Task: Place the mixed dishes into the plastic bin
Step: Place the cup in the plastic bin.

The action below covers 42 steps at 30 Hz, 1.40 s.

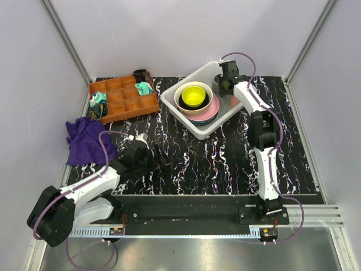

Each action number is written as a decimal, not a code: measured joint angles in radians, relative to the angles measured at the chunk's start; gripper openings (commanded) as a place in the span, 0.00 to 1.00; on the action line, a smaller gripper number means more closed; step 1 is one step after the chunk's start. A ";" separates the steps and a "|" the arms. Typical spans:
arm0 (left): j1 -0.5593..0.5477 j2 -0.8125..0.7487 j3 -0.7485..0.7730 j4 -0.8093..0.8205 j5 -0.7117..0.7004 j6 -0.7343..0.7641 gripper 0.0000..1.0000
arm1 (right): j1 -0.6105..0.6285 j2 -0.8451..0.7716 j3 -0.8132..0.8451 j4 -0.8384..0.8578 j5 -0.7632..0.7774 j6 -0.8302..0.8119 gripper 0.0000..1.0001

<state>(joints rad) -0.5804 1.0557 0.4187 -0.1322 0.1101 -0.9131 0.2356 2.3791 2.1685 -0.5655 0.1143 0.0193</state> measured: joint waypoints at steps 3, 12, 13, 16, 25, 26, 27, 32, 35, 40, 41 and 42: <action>0.005 0.002 0.000 0.002 0.003 0.000 0.99 | 0.000 0.018 0.006 0.001 -0.003 0.000 0.00; 0.022 0.039 0.000 0.023 0.026 0.001 0.99 | 0.002 0.043 0.033 -0.006 -0.004 -0.023 0.00; 0.024 0.040 0.000 0.023 0.027 0.001 0.99 | 0.002 0.043 0.033 -0.006 -0.003 -0.023 0.00; 0.031 0.040 0.000 0.025 0.031 0.005 0.99 | 0.002 0.052 0.048 -0.009 -0.004 -0.025 0.00; 0.049 0.041 0.000 0.030 0.045 0.019 0.99 | 0.013 0.114 0.135 -0.010 -0.005 -0.030 0.00; 0.051 0.042 0.000 0.030 0.045 0.020 0.99 | 0.013 0.119 0.137 -0.011 -0.005 -0.031 0.00; 0.053 0.042 0.000 0.030 0.045 0.021 0.99 | 0.013 0.123 0.140 -0.012 -0.005 -0.031 0.00; 0.058 0.053 0.000 0.031 0.052 0.025 0.99 | 0.013 0.142 0.145 -0.020 -0.002 -0.034 0.07; 0.060 0.055 0.000 0.031 0.055 0.026 0.99 | 0.013 0.142 0.148 -0.023 -0.002 -0.034 0.10; 0.064 0.055 0.000 0.031 0.063 0.026 0.99 | 0.013 0.142 0.148 -0.024 -0.001 -0.034 0.19; 0.065 0.055 0.000 0.031 0.063 0.026 0.99 | 0.013 0.142 0.148 -0.024 -0.001 -0.034 0.20; 0.066 0.055 0.000 0.031 0.064 0.026 0.99 | 0.013 0.142 0.148 -0.024 -0.001 -0.034 0.21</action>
<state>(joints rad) -0.5148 1.1103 0.4187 -0.1009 0.1745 -0.8867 0.2481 2.5206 2.3165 -0.5896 0.1135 -0.0147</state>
